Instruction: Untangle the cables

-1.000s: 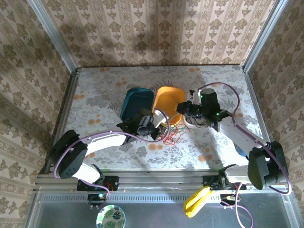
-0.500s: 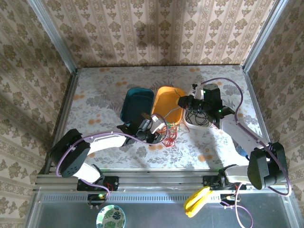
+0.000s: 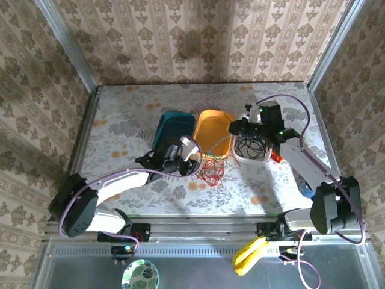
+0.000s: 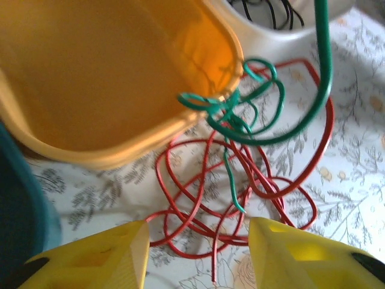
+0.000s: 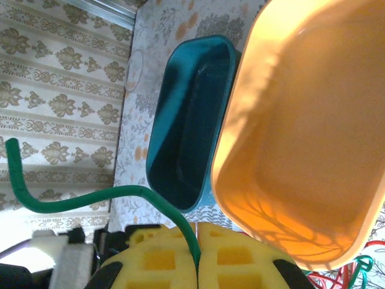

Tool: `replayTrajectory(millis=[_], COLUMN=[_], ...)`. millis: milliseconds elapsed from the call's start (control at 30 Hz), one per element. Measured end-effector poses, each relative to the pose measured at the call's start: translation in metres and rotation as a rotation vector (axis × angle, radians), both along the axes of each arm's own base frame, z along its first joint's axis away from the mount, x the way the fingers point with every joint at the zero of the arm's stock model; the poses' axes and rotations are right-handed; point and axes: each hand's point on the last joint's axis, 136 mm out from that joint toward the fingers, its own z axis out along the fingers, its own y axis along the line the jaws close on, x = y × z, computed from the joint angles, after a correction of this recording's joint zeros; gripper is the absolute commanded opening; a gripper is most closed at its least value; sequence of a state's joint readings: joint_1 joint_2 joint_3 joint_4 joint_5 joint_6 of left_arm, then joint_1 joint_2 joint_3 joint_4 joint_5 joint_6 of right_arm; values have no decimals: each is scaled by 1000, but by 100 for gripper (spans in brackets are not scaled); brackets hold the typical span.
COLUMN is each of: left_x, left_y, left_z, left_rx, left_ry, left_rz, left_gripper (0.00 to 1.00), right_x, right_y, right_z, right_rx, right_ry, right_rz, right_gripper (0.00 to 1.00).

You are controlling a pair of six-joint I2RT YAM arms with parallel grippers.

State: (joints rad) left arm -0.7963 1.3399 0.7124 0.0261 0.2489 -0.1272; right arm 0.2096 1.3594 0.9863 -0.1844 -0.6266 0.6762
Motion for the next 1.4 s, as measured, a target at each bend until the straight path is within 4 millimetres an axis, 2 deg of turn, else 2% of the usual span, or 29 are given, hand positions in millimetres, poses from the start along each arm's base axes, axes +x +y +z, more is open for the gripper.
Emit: replayTrajectory(millis=[300, 467, 667, 767, 1067, 1400], left_x=[29, 44, 54, 52, 26, 11], left_y=[4, -13, -35, -44, -71, -82], left_z=[23, 28, 16, 12, 8, -6], left_rx=[-57, -76, -90, -101, -152, -161], left_ry=[-14, -3, 44, 72, 180, 318], left_rz=[30, -1, -49, -83, -204, -256], left_gripper=[48, 47, 47, 47, 45, 13], right_x=[-9, -17, -24, -23, -24, -28], right_y=[-17, -20, -27, -32, -34, -34], right_z=[-6, -9, -9, -7, -9, -7], right_rx=[39, 50, 59, 60, 60, 53], right_ry=[65, 95, 104, 99, 111, 105], right_rz=[31, 59, 57, 48, 44, 50], right_gripper=[0, 1, 1, 1, 1, 1])
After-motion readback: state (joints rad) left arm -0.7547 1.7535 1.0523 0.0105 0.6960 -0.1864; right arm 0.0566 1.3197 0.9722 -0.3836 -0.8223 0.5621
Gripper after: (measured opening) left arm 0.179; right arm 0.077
